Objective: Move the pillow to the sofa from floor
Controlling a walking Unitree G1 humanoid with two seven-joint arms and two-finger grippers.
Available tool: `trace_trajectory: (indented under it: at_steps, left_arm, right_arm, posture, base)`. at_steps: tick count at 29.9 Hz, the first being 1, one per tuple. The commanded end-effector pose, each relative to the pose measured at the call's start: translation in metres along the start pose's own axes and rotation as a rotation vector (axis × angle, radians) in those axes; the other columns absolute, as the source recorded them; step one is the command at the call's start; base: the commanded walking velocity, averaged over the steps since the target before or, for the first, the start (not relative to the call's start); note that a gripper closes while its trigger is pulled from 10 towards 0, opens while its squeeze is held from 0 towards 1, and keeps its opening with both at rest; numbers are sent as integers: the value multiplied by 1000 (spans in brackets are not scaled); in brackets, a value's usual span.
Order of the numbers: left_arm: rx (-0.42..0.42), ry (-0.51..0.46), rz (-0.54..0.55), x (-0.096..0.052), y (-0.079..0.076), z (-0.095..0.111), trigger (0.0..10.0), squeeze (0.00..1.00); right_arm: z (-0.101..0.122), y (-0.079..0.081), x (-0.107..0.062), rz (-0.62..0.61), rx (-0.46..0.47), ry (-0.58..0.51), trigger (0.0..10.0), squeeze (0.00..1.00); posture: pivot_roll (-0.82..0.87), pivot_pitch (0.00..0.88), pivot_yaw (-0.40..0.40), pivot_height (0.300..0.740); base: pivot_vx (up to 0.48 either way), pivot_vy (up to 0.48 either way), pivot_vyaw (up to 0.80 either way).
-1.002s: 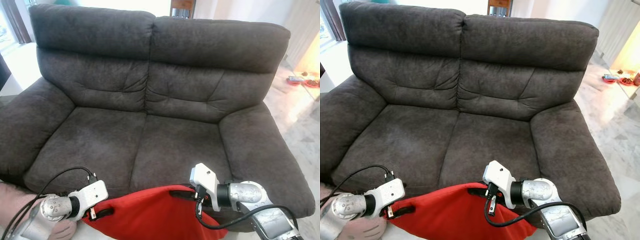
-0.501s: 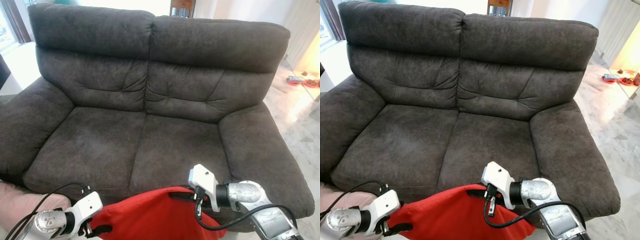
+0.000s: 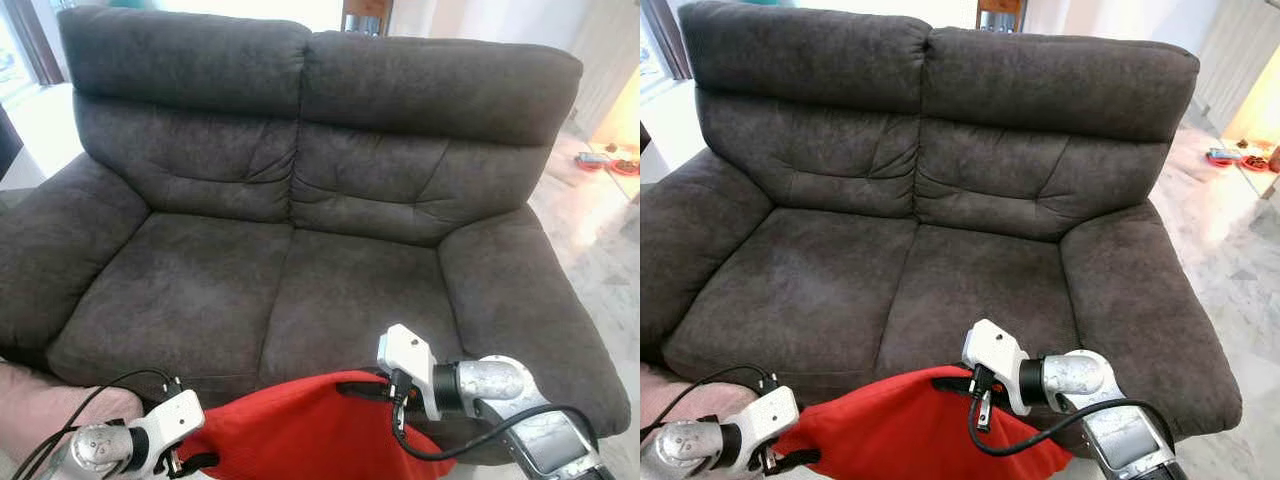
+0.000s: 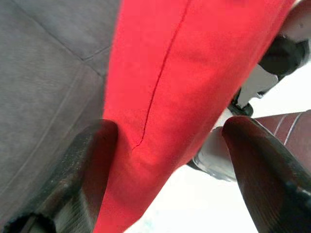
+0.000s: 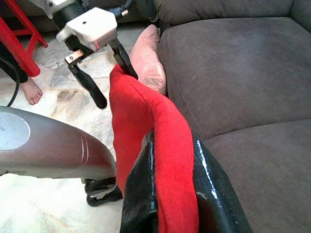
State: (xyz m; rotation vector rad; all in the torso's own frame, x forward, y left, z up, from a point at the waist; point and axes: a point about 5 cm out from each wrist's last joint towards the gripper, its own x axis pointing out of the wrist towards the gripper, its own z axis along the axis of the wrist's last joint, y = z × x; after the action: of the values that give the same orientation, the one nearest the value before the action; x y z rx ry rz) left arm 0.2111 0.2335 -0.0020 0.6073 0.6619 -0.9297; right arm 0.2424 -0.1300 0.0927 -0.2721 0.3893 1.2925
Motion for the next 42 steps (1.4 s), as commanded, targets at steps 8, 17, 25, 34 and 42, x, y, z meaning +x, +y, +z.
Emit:
trace_trajectory:
  at_steps: [8, 17, 25, 34, 42]
  left_arm:
    - [76, 18, 77, 4, 6, -2, 10000, 0]
    - [47, 14, 105, 6, 7, -8, 10000, 0]
    - [40, 42, 91, 11, -2, -16, 10000, 0]
    - [43, 50, 118, 11, 1, -18, 10000, 0]
    - [40, 56, 120, 12, 2, -18, 0, 0]
  right_arm:
    - [27, 0, -10, 16, -90, -87, 10000, 0]
    - [29, 2, -11, 26, -93, -86, 10000, 0]
    - [31, 0, -14, 23, -101, -82, 10000, 0]
    - [30, 1, -14, 22, -97, -79, 10000, 0]
    - [29, 0, -16, 16, -97, -74, 10000, 0]
  posture:
    - [103, 0, -74, 738]
    - [104, 0, -74, 738]
    - [100, 0, -80, 738]
    - [102, 0, -83, 738]
    - [99, 0, -84, 738]
  base:
    - [0, 0, 0]
    - [0, 0, 0]
    - [0, 0, 0]
    - [0, 0, 0]
    - [0, 0, 0]
